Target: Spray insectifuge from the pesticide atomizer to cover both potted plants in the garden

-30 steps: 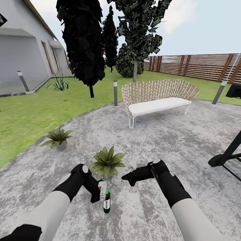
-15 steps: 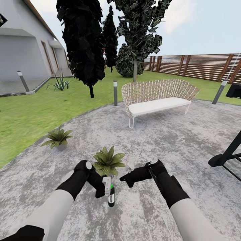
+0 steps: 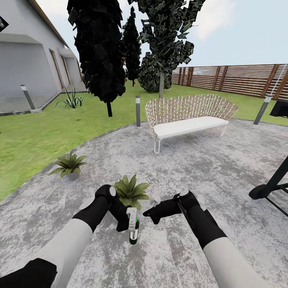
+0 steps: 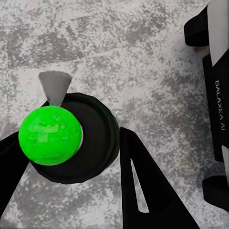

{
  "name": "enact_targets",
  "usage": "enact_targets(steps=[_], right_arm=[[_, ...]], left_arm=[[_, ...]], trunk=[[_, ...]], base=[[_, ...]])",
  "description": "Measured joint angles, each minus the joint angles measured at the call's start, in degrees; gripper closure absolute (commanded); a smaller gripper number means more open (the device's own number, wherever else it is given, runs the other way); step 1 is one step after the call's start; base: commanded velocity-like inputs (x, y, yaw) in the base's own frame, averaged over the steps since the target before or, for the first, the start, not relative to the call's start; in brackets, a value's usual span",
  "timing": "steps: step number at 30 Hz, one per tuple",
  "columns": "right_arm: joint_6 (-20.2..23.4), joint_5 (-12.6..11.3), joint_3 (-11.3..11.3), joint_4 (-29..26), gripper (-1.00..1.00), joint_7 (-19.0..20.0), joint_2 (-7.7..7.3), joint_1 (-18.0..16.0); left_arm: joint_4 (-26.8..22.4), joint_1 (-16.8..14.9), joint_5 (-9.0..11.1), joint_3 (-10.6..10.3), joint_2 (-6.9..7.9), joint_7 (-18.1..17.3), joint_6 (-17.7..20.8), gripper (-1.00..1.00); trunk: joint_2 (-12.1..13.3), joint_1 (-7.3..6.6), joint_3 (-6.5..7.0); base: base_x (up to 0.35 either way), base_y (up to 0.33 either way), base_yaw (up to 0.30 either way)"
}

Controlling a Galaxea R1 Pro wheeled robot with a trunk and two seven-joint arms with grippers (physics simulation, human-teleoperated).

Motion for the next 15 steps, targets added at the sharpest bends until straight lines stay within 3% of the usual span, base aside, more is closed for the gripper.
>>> enact_targets(steps=[7, 15], right_arm=[[0.0, -0.03, 0.01, 0.0, 1.0, 0.0, 0.0, 0.0], [-0.04, -0.07, 0.01, 0.0, 1.0, 0.0, 0.0, 0.0]], left_arm=[[-0.02, -0.05, 0.0, 0.0, -1.5, -0.08, 0.02, 1.0], [-0.01, -0.21, 0.02, -0.01, -1.62, -0.08, 0.07, 1.0]], trunk=[[0.0, 0.0, 0.0], [0.0, 0.0, 0.0]], base=[[0.0, 0.0, 0.0], [0.0, 0.0, 0.0]])
